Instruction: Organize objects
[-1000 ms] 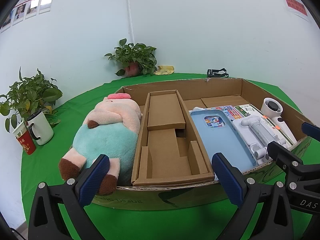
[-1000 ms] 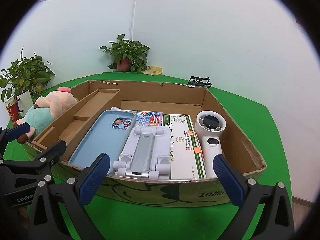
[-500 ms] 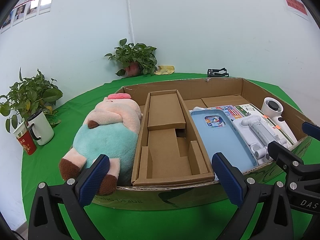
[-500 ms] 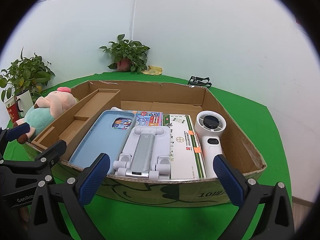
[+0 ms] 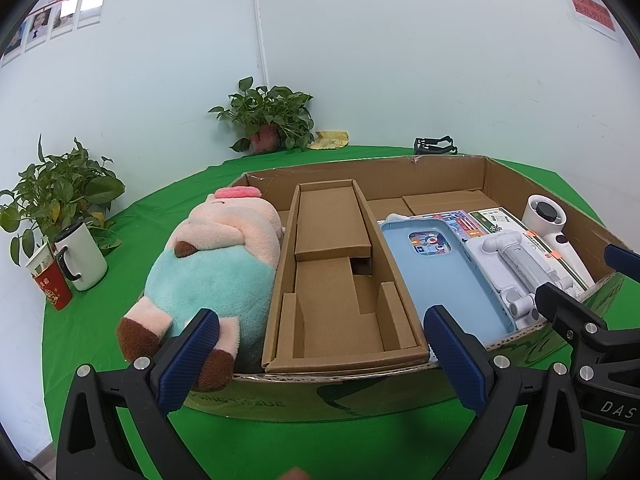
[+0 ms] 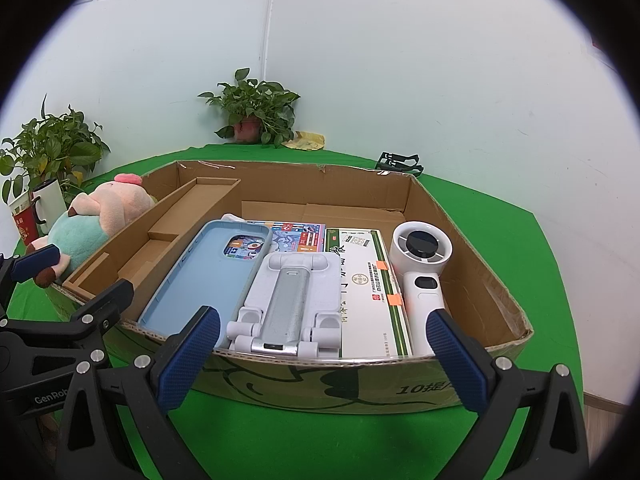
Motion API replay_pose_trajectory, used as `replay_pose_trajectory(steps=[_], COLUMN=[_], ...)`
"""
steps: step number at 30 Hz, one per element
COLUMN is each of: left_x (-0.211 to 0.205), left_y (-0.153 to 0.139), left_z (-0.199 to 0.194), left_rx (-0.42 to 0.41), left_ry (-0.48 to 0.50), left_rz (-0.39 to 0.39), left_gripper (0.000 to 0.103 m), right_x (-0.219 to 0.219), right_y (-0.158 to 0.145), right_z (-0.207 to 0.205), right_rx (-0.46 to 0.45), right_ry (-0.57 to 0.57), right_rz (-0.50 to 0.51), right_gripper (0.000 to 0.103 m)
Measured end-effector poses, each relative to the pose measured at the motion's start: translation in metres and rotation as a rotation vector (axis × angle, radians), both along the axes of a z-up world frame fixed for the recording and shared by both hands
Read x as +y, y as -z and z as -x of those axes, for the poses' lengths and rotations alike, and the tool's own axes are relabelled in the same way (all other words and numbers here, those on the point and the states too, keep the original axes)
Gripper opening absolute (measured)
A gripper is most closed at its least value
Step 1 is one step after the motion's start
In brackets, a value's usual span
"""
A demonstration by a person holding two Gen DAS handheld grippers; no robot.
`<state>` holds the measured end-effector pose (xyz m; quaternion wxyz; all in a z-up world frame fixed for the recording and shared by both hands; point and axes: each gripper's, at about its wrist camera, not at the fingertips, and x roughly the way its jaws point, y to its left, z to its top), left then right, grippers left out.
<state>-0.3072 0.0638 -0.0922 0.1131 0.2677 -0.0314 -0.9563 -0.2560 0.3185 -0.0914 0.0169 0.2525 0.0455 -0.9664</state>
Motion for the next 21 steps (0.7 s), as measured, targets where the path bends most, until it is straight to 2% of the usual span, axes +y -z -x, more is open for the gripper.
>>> replay_pose_trajectory(steps=[21], left_x=[-0.0004], left_y=[0.0003], left_z=[0.0016], left_rx=[0.000], left_ry=[0.000], left_rz=[0.007], left_gripper=[0.103], right_x=[0.0005], right_y=[-0.0003], right_z=[-0.0001], right_rx=[0.000], right_ry=[-0.001], right_rz=[0.001], right_gripper=[0.102])
